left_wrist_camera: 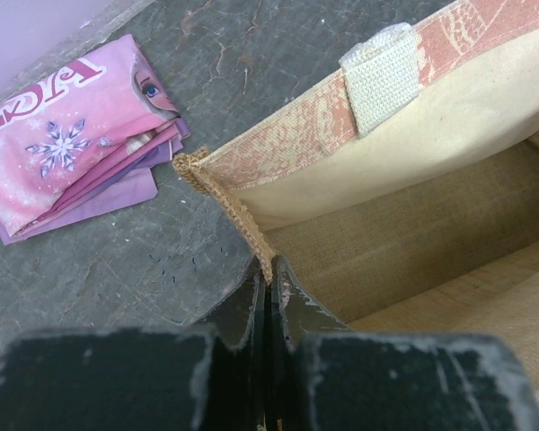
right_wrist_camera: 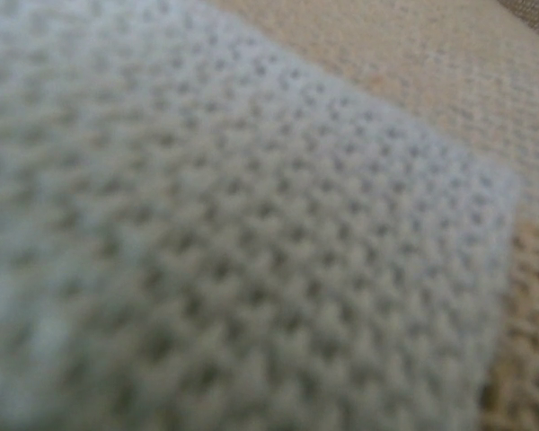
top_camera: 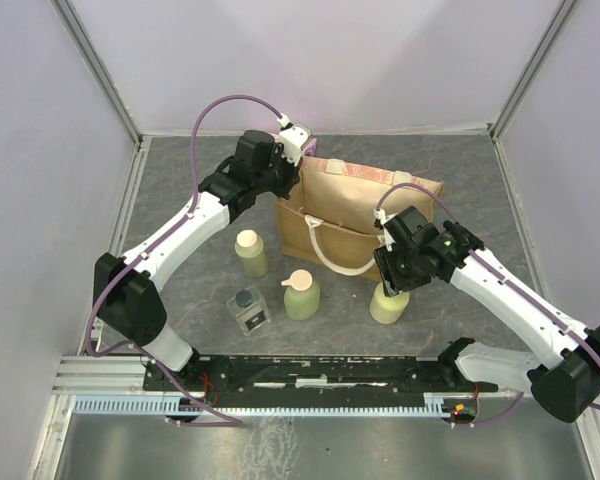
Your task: Place the personal care products into the canvas bag
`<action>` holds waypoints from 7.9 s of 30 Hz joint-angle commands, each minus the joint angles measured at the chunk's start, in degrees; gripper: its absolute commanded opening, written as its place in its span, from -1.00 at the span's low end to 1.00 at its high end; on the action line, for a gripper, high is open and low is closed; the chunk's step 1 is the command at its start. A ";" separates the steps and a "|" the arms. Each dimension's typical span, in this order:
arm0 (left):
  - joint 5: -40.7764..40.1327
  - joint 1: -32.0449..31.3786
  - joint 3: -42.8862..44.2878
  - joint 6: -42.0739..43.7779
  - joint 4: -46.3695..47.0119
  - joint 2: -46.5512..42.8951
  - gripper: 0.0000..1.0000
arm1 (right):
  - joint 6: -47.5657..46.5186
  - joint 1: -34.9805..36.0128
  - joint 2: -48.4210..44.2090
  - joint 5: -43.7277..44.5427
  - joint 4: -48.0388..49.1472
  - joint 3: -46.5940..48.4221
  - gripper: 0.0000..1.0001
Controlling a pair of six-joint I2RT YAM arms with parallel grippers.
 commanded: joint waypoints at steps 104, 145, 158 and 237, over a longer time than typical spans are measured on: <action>-3.51 -0.33 1.62 3.45 0.22 0.61 -0.95 | -15.60 -12.02 13.84 5.79 6.69 22.78 -1.00; -2.71 0.61 1.85 1.85 3.46 1.85 -0.94 | -16.85 -12.39 12.34 3.12 -2.22 37.91 0.88; 2.84 6.29 3.39 1.72 3.96 3.40 -0.95 | -19.03 8.68 6.46 -9.15 8.26 37.68 0.88; 6.64 9.27 0.97 1.54 5.49 0.01 -0.95 | -10.43 6.28 16.69 0.27 5.46 65.23 -1.00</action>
